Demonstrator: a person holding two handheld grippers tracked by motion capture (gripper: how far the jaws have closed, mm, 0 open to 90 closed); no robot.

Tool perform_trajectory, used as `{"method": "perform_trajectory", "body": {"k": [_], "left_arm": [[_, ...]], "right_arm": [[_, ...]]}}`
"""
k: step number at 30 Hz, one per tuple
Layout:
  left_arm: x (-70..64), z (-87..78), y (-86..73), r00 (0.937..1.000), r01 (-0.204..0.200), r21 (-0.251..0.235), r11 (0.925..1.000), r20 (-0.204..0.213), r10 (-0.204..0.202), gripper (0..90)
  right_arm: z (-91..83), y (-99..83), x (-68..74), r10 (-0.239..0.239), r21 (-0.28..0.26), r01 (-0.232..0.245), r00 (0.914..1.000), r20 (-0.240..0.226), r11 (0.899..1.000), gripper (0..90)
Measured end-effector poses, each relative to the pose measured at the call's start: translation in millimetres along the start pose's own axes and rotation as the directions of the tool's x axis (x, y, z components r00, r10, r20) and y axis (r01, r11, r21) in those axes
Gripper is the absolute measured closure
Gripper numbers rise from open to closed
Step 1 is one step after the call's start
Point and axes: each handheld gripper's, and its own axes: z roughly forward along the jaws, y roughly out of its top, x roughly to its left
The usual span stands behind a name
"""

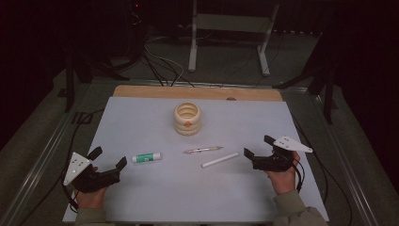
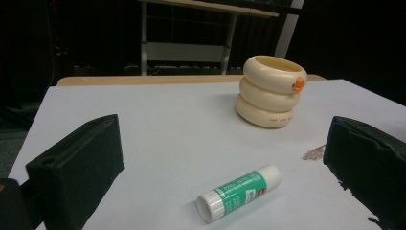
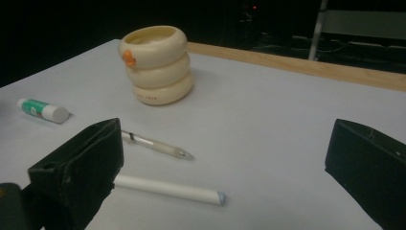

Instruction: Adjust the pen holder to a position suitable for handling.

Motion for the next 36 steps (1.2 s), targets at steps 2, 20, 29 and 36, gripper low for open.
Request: {"method": "perform_trajectory", "body": {"k": [2, 20, 29, 36], "left_arm": [[0.1, -0.3, -0.1, 1.0, -0.001, 0.001, 1.0, -0.004, 0.001, 0.5], [-0.3, 0.8, -1.2, 1.0, 0.002, 0.005, 1.0, -0.001, -0.002, 0.5], [0.0, -0.1, -2.0, 1.0, -0.002, 0.005, 1.0, 0.006, 0.002, 0.5], [1.8, -1.7, -2.6, 1.0, -0.002, 0.005, 1.0, 0.002, 0.002, 0.5]], "right_arm": [[3.7, 4.6, 1.1, -0.009, 0.004, 0.009, 1.0, -0.003, 1.0, 0.0], [39.2, 32.1, -0.3, 0.045, 0.052, -0.043, 0.9981, -0.041, 0.998, 0.0], [61.6, 53.0, 8.8, 0.029, 0.076, -0.024, 0.9974, -0.066, 0.997, 0.0], [84.2, 71.2, 12.8, 0.034, 0.1, -0.025, 0.9954, -0.09, 0.995, 0.0]]}}
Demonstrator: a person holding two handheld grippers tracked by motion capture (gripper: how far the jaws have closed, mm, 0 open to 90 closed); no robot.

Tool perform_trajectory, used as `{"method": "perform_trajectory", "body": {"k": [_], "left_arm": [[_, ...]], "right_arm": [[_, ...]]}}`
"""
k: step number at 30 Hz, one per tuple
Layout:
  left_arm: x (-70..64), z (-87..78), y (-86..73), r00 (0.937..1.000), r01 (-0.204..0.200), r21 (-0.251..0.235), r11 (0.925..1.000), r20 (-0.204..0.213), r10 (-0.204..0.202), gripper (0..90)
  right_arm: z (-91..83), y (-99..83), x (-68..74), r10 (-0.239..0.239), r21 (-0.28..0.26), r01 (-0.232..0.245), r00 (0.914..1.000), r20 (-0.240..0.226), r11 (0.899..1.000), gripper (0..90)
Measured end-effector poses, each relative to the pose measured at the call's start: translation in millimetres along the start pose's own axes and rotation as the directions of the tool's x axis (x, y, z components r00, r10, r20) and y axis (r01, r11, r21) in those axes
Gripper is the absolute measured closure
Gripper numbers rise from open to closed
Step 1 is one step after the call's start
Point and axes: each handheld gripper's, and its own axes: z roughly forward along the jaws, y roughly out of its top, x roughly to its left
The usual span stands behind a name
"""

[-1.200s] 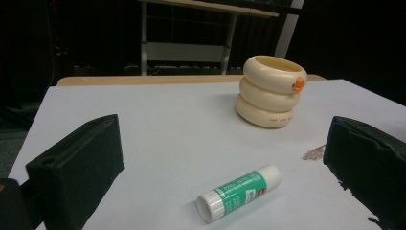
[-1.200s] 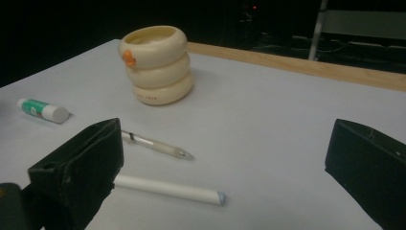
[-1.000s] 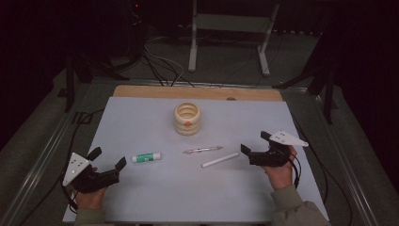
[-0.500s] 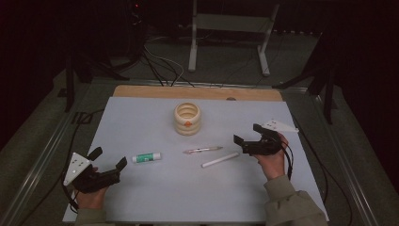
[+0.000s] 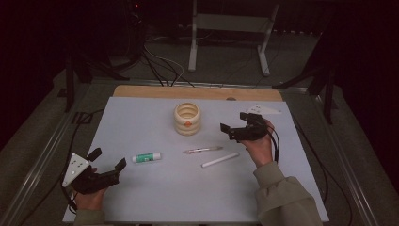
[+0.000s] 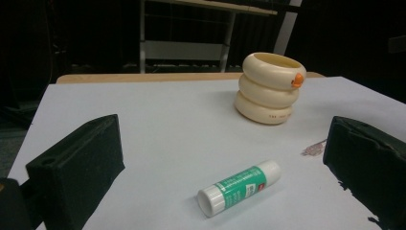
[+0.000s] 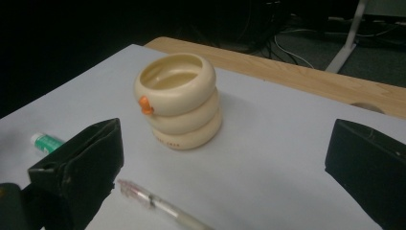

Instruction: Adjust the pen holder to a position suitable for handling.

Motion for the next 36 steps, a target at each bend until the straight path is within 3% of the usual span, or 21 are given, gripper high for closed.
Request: {"method": "perform_trajectory", "body": {"k": [7, 10, 19, 36], "left_arm": [[-1.4, 2.2, -0.3, 1.0, -0.01, 0.016, 0.9998, 0.0, 0.01, 0.5], [-1.1, 2.7, -0.8, 1.0, -0.007, 0.017, 0.9998, 0.0, 0.007, 0.5], [1.0, 2.6, -2.0, 1.0, 0.007, 0.016, 0.9999, -0.005, -0.007, 0.5], [3.9, 1.1, -2.7, 0.9997, 0.024, 0.006, 0.9997, -0.008, -0.024, 0.5]], "right_arm": [[19.4, 16.8, 1.3, 0.022, 0.041, -0.022, 0.9997, -0.012, 0.999, 0.0], [26.8, 24.1, 3.4, 0.017, 0.058, -0.017, 0.9998, 0.007, 0.998, 0.0], [50.7, 46.3, 9.7, 0.024, 0.068, -0.025, 0.9996, 0.013, 0.997, 0.0], [100.5, 56.0, 17.3, 0.027, 0.149, -0.032, 0.999, 0.034, 0.988, 2.6]]}}
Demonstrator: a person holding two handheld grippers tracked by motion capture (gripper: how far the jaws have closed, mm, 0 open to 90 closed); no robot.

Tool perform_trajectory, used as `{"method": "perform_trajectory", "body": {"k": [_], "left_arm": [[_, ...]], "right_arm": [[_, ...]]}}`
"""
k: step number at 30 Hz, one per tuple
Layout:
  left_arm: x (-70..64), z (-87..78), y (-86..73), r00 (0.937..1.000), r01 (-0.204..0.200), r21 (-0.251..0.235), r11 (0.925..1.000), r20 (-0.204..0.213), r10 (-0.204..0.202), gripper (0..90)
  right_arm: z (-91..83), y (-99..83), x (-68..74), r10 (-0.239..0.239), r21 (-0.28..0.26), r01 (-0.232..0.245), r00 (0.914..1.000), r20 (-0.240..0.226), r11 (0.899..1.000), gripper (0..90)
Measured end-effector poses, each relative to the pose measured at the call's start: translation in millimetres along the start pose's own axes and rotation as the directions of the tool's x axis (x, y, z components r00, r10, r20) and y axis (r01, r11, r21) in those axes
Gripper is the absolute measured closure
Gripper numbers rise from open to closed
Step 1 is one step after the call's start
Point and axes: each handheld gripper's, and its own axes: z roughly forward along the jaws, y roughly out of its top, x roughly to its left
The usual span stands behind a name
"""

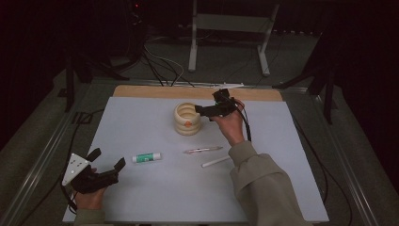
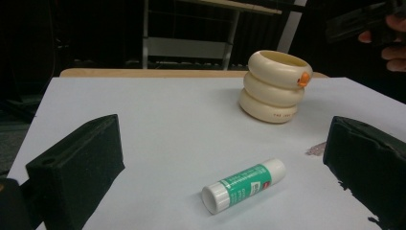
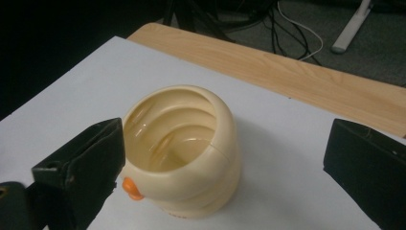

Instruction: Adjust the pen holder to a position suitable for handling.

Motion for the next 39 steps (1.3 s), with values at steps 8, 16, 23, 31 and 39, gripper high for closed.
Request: {"method": "perform_trajectory", "body": {"k": [8, 16, 23, 31, 39], "left_arm": [[0.9, 0.0, -0.2, 1.0, 0.004, -0.002, 1.0, 0.006, -0.004, 0.5], [1.8, -0.3, -0.4, 0.9999, 0.012, -0.007, 0.9999, 0.007, -0.012, 0.5], [2.9, -0.7, -0.8, 0.9999, 0.014, -0.005, 0.9999, 0.006, -0.014, 0.5], [2.0, -0.6, -0.5, 0.9999, 0.011, -0.004, 0.9999, 0.005, -0.011, 0.5], [0.8, -0.2, -0.3, 1.0, 0.004, 0.0, 1.0, 0.004, -0.004, 0.5]], "right_arm": [[21.6, 6.6, 5.7, 0.012, 0.048, -0.014, 0.9987, 0.049, 0.999, 19.1], [55.8, -2.6, 11.5, 0.036, 0.155, -0.055, 0.9917, 0.123, 0.986, 56.8], [63.8, -6.4, 16.6, 0.001, 0.187, -0.041, 0.978, 0.209, 0.982, 76.9], [47.3, -8.5, 14.5, 0.008, 0.185, -0.049, 0.9761, 0.217, 0.981, 77.5], [31.3, -17.0, 8.8, 0.015, 0.188, -0.059, 0.9738, 0.227, 0.98, 77.5]]}}
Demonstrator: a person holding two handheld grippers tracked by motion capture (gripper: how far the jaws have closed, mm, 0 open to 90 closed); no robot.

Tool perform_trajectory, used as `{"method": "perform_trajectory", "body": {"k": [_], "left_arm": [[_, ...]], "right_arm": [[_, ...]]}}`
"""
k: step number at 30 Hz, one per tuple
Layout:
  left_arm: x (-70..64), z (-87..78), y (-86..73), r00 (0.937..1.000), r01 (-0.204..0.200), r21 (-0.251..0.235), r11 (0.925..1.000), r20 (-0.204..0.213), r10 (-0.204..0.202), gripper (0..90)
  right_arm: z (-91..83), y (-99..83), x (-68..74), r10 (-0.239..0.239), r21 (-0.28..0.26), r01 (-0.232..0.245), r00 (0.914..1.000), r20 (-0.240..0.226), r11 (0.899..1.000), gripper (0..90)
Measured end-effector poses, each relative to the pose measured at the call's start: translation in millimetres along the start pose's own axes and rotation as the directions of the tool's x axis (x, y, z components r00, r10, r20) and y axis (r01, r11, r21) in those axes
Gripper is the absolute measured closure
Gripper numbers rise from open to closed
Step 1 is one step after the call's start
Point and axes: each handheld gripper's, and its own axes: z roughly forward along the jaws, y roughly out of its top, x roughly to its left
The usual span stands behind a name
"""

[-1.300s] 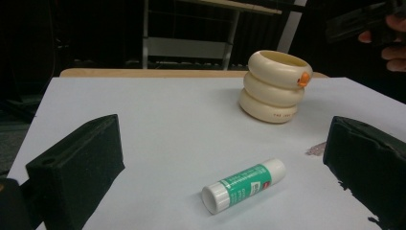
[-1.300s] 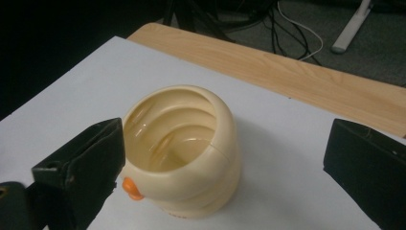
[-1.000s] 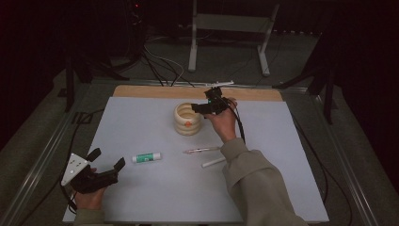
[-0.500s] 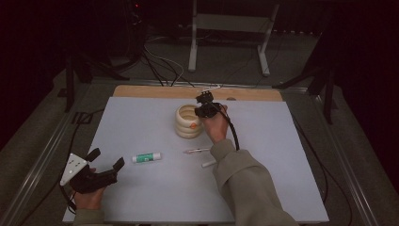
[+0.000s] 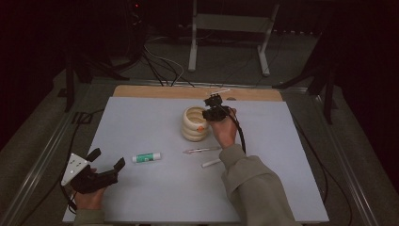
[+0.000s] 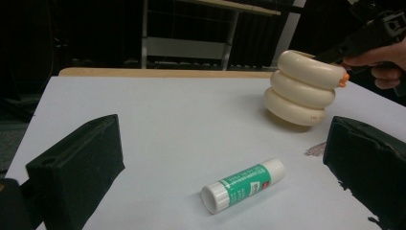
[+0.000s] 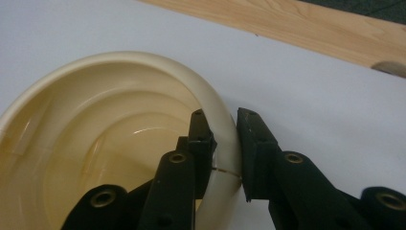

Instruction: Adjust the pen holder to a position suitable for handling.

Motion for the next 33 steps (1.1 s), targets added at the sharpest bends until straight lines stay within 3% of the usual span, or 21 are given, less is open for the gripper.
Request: {"method": "perform_trajectory", "body": {"k": [18, 28, 31, 32, 33], "left_arm": [[-1.8, 2.2, -0.4, 1.0, -0.005, 0.01, 0.9999, 0.008, 0.005, 0.5], [-1.0, 2.8, -0.9, 0.9999, -0.002, 0.013, 0.9999, 0.011, 0.002, 0.5], [-1.0, 3.0, -0.9, 0.9999, -0.002, 0.014, 0.9999, 0.012, 0.002, 0.5], [-1.0, 3.1, -1.0, 0.9999, -0.002, 0.014, 0.9999, 0.013, 0.002, 0.5], [-1.1, 3.1, -1.0, 0.9999, -0.003, 0.015, 0.9999, 0.012, 0.003, 0.5]], "right_arm": [[-16.3, -20.7, -25.1, 0.032, -0.008, -0.032, 0.9985, 0.045, 0.999, 77.0], [-13.2, -22.3, -26.0, 0.024, -0.007, -0.023, 0.9959, 0.087, 1.0, 76.1], [-12.1, -22.9, -27.1, 0.031, -0.004, -0.031, 0.9964, 0.079, 1.0, 76.0], [-11.9, -23.4, -27.4, 0.034, -0.008, -0.034, 0.9965, 0.076, 0.999, 75.0], [-12.2, -24.0, -28.4, 0.05, -0.023, -0.049, 0.9969, 0.06, 0.999, 66.5]]}}
